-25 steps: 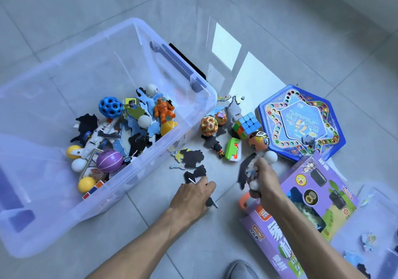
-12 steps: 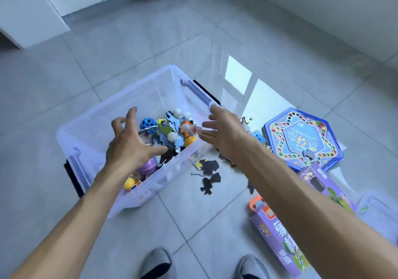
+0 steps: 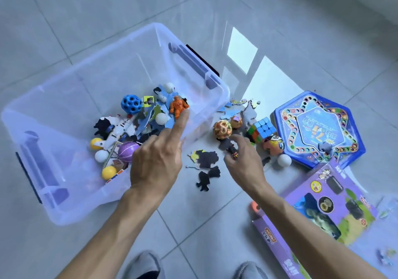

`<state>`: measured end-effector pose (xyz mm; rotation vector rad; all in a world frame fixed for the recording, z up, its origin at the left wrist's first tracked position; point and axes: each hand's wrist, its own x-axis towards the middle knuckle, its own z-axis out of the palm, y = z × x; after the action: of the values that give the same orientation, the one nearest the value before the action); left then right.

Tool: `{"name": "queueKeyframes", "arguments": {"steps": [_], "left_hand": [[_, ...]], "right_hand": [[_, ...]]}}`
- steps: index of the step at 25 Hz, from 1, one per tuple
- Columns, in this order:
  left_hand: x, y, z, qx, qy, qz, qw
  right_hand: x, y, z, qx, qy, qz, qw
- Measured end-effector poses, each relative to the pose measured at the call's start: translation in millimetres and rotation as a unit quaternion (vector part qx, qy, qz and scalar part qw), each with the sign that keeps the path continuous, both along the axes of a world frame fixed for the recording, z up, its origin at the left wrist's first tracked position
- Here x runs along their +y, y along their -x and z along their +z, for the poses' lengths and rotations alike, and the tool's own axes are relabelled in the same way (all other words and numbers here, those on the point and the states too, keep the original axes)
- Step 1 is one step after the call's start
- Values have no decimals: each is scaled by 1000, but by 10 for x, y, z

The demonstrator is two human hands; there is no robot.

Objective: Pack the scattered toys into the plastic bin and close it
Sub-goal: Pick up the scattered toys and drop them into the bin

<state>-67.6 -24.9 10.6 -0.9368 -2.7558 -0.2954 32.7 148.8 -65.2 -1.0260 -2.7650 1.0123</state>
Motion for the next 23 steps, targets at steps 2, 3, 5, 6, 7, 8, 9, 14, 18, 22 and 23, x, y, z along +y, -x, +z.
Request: {"name": "queueKeyframes", "arguments": {"steps": [2,3,5,6,7,8,9,14,18,22,23], "left_hand": [[27,96,57,-25,-2,13,1000],[26,141,74,-42,-1,13,999],[-19,226,88,-76,-3,18,997],[-55,257,91,-88,-5,12,996],[-82,266,109,-92,-10,-1,996],[-99,258,125,-92,-13,-10,996],[-111,245,124,-96,-19,-14,995],[-79,167,38,-15,-77,0,997],[-121,-425,-217,-14,-114,-220,969],[-20,-415,-877,-179,62,-137,972],[53,-326,-1012,-205,99,-114,967]], "right_hand": [[173,281,-117,-52,-88,76,992],[239,407,-184,-92,-110,115,983],[313,610,-330,-140,-116,179,967],[349,655,-407,-147,-110,189,965],[377,671,-451,-142,-112,186,966],[391,674,-445,-124,-109,159,973],[378,653,-365,-91,-73,95,989],[68,664,887,362,233,-167,887],[-94,904,1445,327,97,59,938],[94,480,482,206,58,-64,975],[176,315,156,122,20,-43,991]]}}
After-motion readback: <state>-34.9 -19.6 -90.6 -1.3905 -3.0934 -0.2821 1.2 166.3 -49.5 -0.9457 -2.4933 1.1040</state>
